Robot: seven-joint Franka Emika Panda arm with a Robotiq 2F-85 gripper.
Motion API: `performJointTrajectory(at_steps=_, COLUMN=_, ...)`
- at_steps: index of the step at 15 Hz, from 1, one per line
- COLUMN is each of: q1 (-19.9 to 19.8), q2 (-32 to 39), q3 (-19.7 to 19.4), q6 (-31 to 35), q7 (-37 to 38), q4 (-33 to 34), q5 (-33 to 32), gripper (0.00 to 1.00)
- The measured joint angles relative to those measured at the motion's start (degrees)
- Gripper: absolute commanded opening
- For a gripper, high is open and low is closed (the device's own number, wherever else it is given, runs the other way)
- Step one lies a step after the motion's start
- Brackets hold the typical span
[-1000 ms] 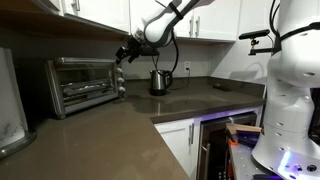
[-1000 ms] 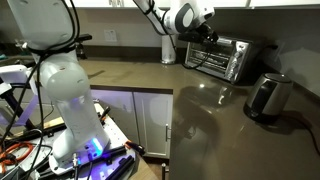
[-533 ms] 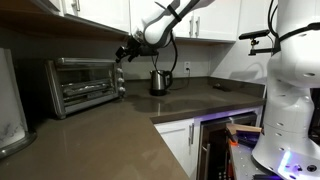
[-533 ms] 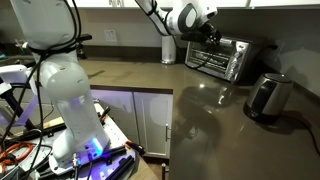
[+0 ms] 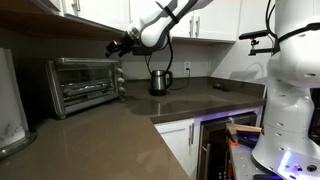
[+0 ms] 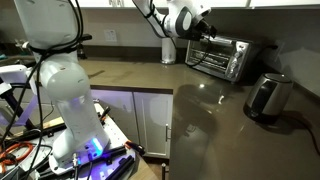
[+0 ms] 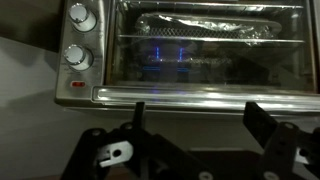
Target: Open the mini oven door
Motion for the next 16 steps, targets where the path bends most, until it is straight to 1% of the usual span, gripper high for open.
performJointTrajectory(at_steps=4, q1=-0.04, q2=1.24, q3=0.85, q6=3.76, q7=-2.70, q4=1.35, q5=2.69, gripper=1.00)
performJointTrajectory(at_steps=7, q1=-0.98, q2=3.26, q3=1.91, q6=6.26, q7=-2.82, q4=3.31, q5=1.56, gripper=1.00)
performJointTrajectory(at_steps=11, q1=-4.90, q2=7.26, q3=5.84, q6=9.01, q7=-2.69, q4=6.74, q5=-1.59, gripper=1.00)
performJointTrajectory(at_steps=13, q1=-7.49, q2=9.20, q3=8.12, q6=9.89, q7=-2.55, q4=8.56, q5=-3.38, gripper=1.00)
performJointTrajectory(at_steps=16, q1=-12.40, q2=11.82, q3=12.75, q6=9.87, q7=-2.18, q4=12.11, q5=-6.07, gripper=1.00)
